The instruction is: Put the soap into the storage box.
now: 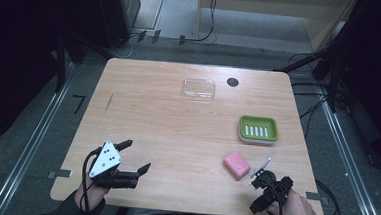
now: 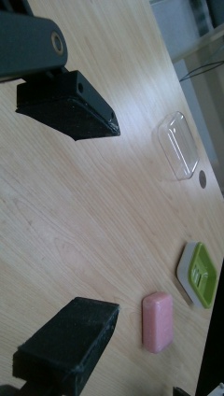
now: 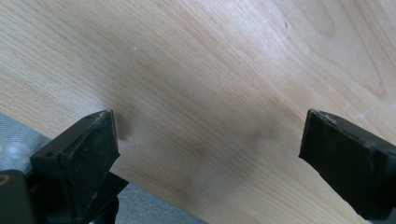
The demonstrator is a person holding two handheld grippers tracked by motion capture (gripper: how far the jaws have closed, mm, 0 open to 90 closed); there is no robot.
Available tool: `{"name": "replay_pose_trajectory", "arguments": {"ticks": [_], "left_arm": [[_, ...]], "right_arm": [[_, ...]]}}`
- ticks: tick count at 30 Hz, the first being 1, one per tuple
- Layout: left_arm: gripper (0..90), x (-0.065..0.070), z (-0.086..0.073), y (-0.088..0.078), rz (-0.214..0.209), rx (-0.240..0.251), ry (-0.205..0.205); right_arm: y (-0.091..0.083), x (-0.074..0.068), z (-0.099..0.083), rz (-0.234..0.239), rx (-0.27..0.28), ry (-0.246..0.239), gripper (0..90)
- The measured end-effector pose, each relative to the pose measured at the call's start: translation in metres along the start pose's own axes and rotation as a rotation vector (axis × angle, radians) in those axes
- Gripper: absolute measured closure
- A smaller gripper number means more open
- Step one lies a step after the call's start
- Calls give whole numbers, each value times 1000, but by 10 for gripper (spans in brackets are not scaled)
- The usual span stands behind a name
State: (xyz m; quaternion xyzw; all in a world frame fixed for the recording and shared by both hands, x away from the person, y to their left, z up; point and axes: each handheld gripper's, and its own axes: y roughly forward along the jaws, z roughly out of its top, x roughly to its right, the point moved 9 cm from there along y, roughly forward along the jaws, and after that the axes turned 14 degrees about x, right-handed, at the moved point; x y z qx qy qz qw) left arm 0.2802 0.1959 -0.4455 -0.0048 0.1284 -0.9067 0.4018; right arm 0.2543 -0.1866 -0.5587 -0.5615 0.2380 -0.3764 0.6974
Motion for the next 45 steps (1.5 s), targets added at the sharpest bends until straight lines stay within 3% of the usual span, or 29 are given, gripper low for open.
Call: {"name": "replay_pose_trajectory", "arguments": {"ticks": [11,19,25,45], "left_arm": [[140,-1,-3,-3,10,-21,-2],[140,0,-5,-5,12,-40,12],[140,-4,-5,-10,31,-26,-6],[140,-3,-6,-10,29,-34,-5]], "right_arm": [[3,-4,12,0,22,-47,39],[5,-10,30,9,32,-90,25],[2,-15,50,7,66,-117,14],[14,-5,91,43,64,-107,0]]}}
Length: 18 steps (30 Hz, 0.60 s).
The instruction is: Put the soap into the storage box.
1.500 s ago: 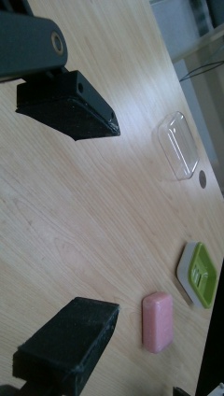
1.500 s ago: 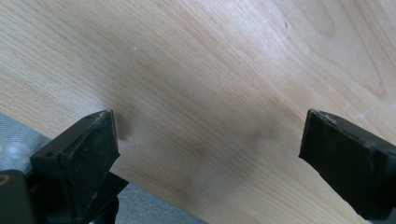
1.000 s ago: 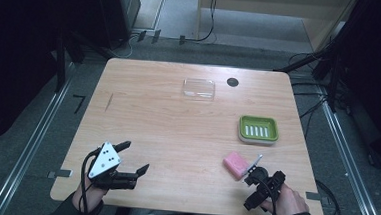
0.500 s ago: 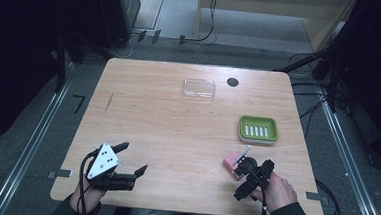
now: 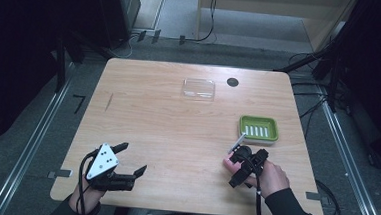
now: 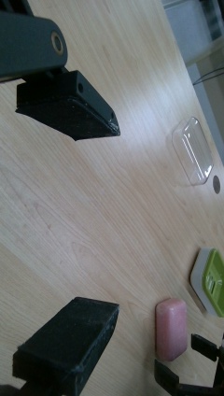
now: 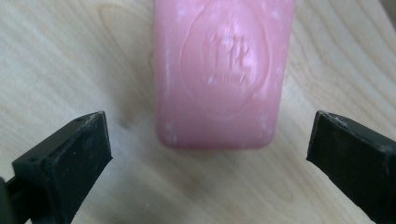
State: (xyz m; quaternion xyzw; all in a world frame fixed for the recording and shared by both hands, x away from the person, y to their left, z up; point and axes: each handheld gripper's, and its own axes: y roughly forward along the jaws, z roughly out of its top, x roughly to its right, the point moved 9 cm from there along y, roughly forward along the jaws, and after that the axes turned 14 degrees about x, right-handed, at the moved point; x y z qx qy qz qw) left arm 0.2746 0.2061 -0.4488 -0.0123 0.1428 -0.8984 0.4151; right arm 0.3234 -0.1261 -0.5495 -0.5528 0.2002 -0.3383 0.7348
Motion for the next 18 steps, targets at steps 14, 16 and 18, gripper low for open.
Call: {"name": "replay_pose_trajectory", "arguments": {"ticks": [14,16,18], "left_arm": [[140,1,0,-1,-5,-2,10],[140,0,1,-1,1,7,2],[140,0,1,0,1,4,4]], "right_arm": [[8,7,21,23,6,-4,0],[10,9,24,25,1,-3,0],[10,9,25,33,-5,-1,0]]}}
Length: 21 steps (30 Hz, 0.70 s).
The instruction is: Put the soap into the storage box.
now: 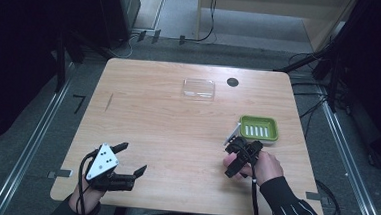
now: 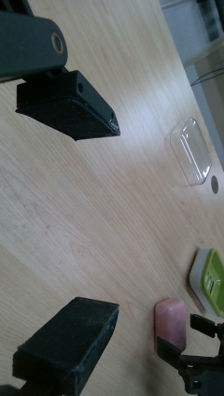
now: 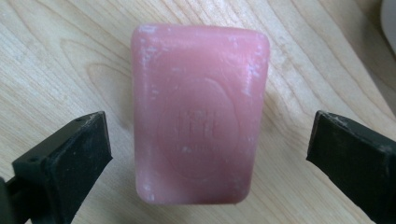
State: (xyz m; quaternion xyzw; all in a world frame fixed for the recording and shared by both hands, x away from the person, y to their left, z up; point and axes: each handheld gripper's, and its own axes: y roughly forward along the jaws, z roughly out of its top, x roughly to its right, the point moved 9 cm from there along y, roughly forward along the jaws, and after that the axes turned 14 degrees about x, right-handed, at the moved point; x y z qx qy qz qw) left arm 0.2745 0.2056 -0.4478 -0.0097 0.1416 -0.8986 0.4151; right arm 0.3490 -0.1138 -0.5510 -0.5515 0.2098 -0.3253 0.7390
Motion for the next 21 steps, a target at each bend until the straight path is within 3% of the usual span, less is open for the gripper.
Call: {"name": "replay_pose_trajectory", "arguments": {"ticks": [10,13,19,21], "left_arm": [[140,1,0,0,-12,1,9],[140,1,0,0,-9,0,7],[140,1,0,-1,-8,0,7],[140,1,0,-1,-9,1,11]], "right_arm": [[5,-2,5,2,-33,-12,25],[1,-2,9,-2,-11,-12,149],[-1,-3,9,-10,-15,-13,213],[0,-5,9,-10,-21,-16,275]]}}
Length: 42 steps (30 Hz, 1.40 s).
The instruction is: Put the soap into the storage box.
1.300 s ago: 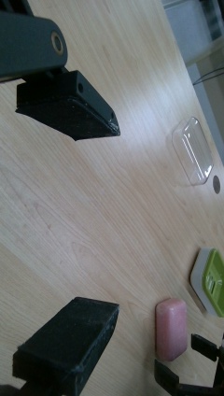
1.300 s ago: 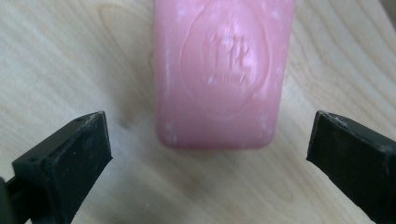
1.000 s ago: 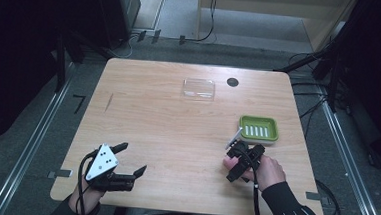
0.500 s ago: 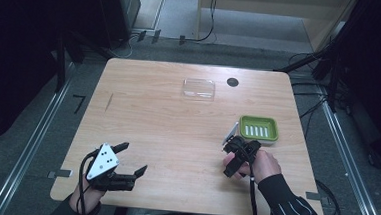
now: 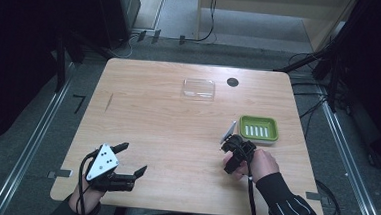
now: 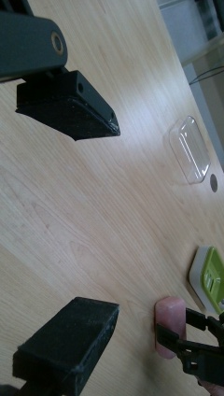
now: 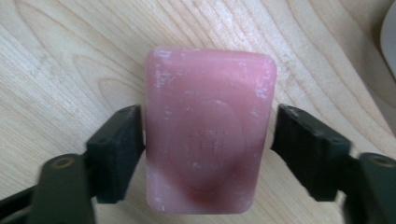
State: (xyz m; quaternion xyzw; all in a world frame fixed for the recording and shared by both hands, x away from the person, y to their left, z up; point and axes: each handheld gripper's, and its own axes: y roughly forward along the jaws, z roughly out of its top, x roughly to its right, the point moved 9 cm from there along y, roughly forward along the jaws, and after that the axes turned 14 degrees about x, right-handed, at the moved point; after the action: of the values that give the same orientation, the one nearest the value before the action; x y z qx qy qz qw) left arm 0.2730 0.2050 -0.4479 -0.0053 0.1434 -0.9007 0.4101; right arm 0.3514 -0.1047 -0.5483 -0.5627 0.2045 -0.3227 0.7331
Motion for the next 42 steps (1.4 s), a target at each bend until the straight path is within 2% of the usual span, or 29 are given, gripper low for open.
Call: {"name": "replay_pose_trajectory", "arguments": {"ticks": [5,7,13,22,28,42], "left_arm": [[140,0,1,0,2,5,0],[140,1,0,1,-5,-1,1],[140,0,0,0,-1,0,2],[140,1,0,0,-3,1,3],[140,1,0,0,-3,1,2],[140,1,0,1,-5,-1,2]], "right_arm": [[0,-1,1,0,5,-12,328],[1,-2,0,17,2,-10,356],[2,-2,0,10,0,-12,363],[5,-3,0,-16,-6,-42,372],[5,-3,0,-5,-2,-35,377],[4,-2,-1,14,2,-78,380]]}}
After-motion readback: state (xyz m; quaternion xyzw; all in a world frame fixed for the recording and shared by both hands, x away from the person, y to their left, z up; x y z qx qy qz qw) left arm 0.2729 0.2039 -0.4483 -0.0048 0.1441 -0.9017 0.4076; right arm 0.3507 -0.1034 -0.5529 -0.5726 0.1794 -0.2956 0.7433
